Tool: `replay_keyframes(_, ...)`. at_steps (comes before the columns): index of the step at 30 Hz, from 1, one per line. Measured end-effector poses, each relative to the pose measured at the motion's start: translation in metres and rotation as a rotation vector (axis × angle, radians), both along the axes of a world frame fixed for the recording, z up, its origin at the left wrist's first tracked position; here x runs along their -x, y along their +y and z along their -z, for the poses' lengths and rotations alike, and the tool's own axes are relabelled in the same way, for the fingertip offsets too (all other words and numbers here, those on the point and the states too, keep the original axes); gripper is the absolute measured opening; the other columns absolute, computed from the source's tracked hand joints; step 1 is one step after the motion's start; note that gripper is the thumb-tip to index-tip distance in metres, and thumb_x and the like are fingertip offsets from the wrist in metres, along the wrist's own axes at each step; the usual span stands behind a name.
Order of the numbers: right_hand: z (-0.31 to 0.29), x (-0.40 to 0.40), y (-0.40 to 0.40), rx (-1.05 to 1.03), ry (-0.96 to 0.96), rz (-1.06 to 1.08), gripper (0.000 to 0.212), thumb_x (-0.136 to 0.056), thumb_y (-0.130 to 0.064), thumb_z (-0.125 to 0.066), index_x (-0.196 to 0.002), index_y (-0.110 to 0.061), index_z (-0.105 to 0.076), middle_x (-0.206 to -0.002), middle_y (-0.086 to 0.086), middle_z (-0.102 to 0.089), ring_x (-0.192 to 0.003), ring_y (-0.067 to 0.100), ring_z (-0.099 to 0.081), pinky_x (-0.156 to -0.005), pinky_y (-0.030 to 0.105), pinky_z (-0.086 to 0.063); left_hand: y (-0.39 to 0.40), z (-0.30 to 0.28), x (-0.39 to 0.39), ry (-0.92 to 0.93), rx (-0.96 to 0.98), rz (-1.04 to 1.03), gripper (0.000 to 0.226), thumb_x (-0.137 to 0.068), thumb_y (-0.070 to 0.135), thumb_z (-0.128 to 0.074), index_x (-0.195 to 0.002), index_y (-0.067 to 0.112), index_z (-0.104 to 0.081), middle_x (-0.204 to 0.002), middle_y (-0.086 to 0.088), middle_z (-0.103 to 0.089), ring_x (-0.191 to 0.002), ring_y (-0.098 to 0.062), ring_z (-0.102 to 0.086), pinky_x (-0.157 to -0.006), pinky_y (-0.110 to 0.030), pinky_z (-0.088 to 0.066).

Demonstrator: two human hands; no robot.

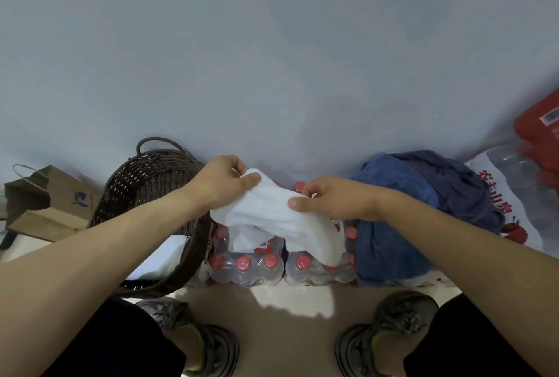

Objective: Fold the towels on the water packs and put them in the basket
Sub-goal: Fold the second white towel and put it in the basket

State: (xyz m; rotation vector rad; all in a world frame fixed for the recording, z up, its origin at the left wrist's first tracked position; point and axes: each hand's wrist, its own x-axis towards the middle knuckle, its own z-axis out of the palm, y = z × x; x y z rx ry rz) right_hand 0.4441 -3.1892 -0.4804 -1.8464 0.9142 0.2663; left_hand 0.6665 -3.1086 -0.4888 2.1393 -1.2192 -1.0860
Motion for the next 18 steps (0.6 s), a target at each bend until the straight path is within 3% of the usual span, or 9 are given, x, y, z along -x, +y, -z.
replay_keyframes(2,-0.006,0.002,-0.003,0.014,-0.044,0.066,0.048,-0.089,-0.057,-0.06,-0.088,-0.01,-0.068,-0.08,-0.002,-0.067,-0.069,0.009,-0.059,-0.065,0.025,-0.047,0.002,-0.002,0.002,-0.215,-0.104,0.136,0.037,-0.089,0.047,-0.063,-0.095,0.01,-0.062,-0.092,-0.003,-0.069,-0.087,-0.021,-0.065,-0.07,-0.03,-0.048)
replay_keyframes(4,-0.012,0.002,-0.004,-0.053,-0.137,0.181,0.038,-0.09,-0.05,-0.063,-0.088,-0.013,-0.069,-0.076,-0.005,-0.069,-0.066,0.006,-0.063,-0.059,0.021,-0.048,0.005,-0.006,0.006,-0.261,-0.084,0.212,0.049,-0.087,0.059,-0.059,-0.107,0.014,-0.058,-0.102,0.003,-0.066,-0.094,-0.015,-0.063,-0.078,-0.028,-0.049)
replay_keyframes(6,-0.017,0.002,-0.005,-0.2,-0.229,0.241,0.034,-0.092,-0.042,-0.064,-0.096,-0.009,-0.07,-0.084,0.002,-0.073,-0.074,0.01,-0.066,-0.067,0.026,-0.053,0.009,-0.017,0.014,-0.047,0.072,0.27,0.059,-0.08,0.066,-0.061,-0.121,0.025,-0.052,-0.113,0.015,-0.061,-0.101,0.001,-0.061,-0.084,-0.019,-0.048)
replay_keyframes(8,-0.021,0.004,-0.005,-0.317,-0.283,0.212,0.032,-0.092,-0.033,-0.067,-0.109,-0.006,-0.069,-0.1,0.013,-0.073,-0.086,0.019,-0.069,-0.078,0.035,-0.055,0.013,-0.027,0.025,0.19,0.208,0.332,0.067,-0.073,0.065,-0.071,-0.128,0.033,-0.049,-0.121,0.018,-0.06,-0.11,0.006,-0.059,-0.088,-0.015,-0.049)
replay_keyframes(11,-0.026,0.006,-0.006,-0.524,-0.381,0.155,0.039,-0.085,-0.013,-0.073,-0.122,-0.005,-0.064,-0.116,0.02,-0.069,-0.101,0.029,-0.069,-0.082,0.037,-0.056,0.017,-0.032,0.033,0.188,0.311,0.397,0.076,-0.065,0.057,-0.082,-0.129,0.038,-0.045,-0.114,0.017,-0.061,-0.101,-0.001,-0.064,-0.08,-0.01,-0.046)
replay_keyframes(13,-0.028,0.006,-0.007,-0.608,-0.452,0.245,0.051,-0.076,-0.008,-0.078,-0.124,-0.005,-0.063,-0.119,0.02,-0.067,-0.102,0.03,-0.069,-0.082,0.037,-0.056,0.017,-0.035,0.034,0.074,0.377,0.391,0.066,-0.067,0.054,-0.08,-0.124,0.037,-0.049,-0.099,0.016,-0.064,-0.087,-0.004,-0.065,-0.072,-0.014,-0.048)
replay_keyframes(15,-0.027,0.008,-0.009,-0.659,-0.509,0.395,0.055,-0.07,-0.007,-0.08,-0.122,-0.008,-0.063,-0.117,0.014,-0.067,-0.098,0.026,-0.069,-0.076,0.034,-0.058,0.016,-0.038,0.032,0.022,0.44,0.371,0.043,-0.076,0.049,-0.076,-0.112,0.034,-0.059,-0.087,0.01,-0.069,-0.078,-0.009,-0.068,-0.068,-0.026,-0.053)
replay_keyframes(18,-0.026,0.01,-0.006,-0.65,-0.517,0.32,0.045,-0.077,-0.008,-0.079,-0.119,-0.012,-0.065,-0.112,0.009,-0.069,-0.101,0.024,-0.069,-0.075,0.032,-0.057,0.015,-0.039,0.027,0.093,0.495,0.294,0.018,-0.087,0.042,-0.068,-0.095,0.026,-0.068,-0.084,0.006,-0.074,-0.073,-0.008,-0.069,-0.065,-0.028,-0.055)
